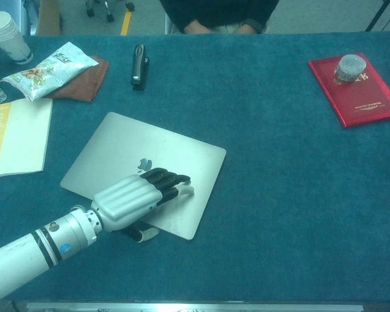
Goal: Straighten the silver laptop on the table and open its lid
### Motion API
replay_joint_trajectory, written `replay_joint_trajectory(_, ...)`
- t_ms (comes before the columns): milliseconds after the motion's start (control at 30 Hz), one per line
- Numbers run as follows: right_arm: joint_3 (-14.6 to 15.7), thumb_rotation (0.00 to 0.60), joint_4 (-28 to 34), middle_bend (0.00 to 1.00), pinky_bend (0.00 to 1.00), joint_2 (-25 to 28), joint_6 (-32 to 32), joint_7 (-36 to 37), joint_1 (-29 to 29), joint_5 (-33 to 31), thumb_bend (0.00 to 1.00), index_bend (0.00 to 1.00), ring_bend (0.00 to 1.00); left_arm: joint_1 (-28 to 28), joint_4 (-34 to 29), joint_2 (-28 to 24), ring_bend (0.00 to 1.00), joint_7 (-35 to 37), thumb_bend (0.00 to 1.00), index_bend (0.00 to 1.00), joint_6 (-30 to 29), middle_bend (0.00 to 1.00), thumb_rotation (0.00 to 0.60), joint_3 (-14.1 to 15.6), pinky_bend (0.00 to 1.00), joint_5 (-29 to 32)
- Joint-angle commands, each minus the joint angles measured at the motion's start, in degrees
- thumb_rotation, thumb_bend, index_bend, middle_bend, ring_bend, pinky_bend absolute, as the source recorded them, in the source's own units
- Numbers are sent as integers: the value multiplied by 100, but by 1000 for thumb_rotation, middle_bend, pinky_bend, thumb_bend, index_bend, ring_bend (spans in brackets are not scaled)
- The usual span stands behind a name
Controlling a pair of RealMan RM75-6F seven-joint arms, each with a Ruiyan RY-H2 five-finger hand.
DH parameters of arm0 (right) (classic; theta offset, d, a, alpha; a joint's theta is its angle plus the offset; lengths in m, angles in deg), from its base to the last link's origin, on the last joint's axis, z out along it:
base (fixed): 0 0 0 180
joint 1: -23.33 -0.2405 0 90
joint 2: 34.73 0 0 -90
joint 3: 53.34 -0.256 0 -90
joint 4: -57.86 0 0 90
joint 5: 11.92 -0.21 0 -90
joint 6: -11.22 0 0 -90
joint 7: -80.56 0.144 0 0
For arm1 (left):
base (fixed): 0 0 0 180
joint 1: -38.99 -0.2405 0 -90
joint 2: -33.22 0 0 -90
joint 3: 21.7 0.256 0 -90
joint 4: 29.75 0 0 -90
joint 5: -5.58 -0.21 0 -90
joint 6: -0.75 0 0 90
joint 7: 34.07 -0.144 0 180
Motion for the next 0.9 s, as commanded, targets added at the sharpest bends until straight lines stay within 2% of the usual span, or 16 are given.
replay_joint_trajectory(33, 0, 600, -2, 99, 236, 7, -4, 4, 9, -6, 0, 5, 4, 37, 28, 55, 0, 16, 322, 0, 7, 0, 600, -47, 0, 12)
replay_joint_trajectory(900, -16, 600, -96, 99, 236, 70, -35, 121, 100, -63, 0, 5, 4, 520, 394, 536, 0, -42, 320, 0, 393, 0, 600, -478, 0, 459)
